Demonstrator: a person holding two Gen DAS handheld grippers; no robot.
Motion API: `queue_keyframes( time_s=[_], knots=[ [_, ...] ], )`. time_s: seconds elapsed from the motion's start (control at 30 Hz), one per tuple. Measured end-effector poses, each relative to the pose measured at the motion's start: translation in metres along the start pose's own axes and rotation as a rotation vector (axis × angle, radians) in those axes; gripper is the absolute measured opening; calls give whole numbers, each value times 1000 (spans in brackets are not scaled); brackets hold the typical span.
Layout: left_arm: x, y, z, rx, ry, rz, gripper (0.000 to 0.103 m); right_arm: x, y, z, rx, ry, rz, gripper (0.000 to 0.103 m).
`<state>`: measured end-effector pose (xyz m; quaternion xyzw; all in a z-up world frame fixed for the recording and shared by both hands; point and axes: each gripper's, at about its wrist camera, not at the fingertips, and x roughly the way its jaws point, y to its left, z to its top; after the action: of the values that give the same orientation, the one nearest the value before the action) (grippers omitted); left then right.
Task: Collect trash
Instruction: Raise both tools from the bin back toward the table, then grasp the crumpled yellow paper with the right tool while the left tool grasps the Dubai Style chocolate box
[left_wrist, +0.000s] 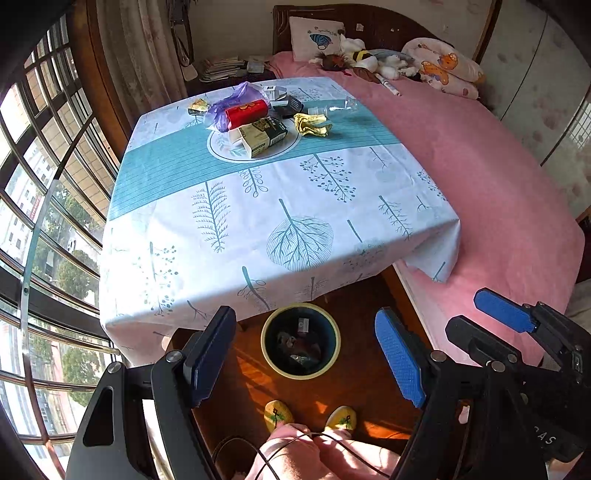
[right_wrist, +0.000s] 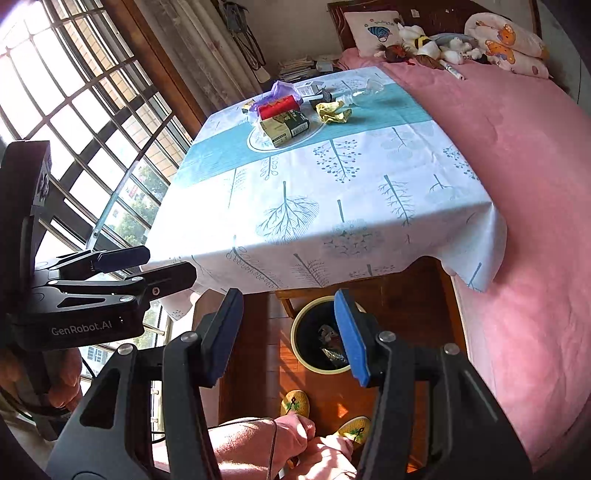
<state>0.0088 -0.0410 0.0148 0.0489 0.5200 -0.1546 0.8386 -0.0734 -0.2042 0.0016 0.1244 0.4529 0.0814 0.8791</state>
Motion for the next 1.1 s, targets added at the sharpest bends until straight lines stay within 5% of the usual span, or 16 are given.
queue_keyframes(
  time_s=[0.33, 0.5, 0.8, 1.1],
  knots=[
    [-78, 6, 90, -23, -162, 92, 79, -72, 39, 92, -141, -119, -52, 49],
    [-85, 24, 129, -37, -183, 121, 79, -72, 49, 133, -167, -145, -65, 49],
    [-11, 78, 204, 4, -98, 94, 76, -6, 57, 199, -155, -136, -108, 49],
    [87, 119, 295, 178, -7, 4, 74, 123, 26, 258, 47, -62, -163, 50]
  ],
)
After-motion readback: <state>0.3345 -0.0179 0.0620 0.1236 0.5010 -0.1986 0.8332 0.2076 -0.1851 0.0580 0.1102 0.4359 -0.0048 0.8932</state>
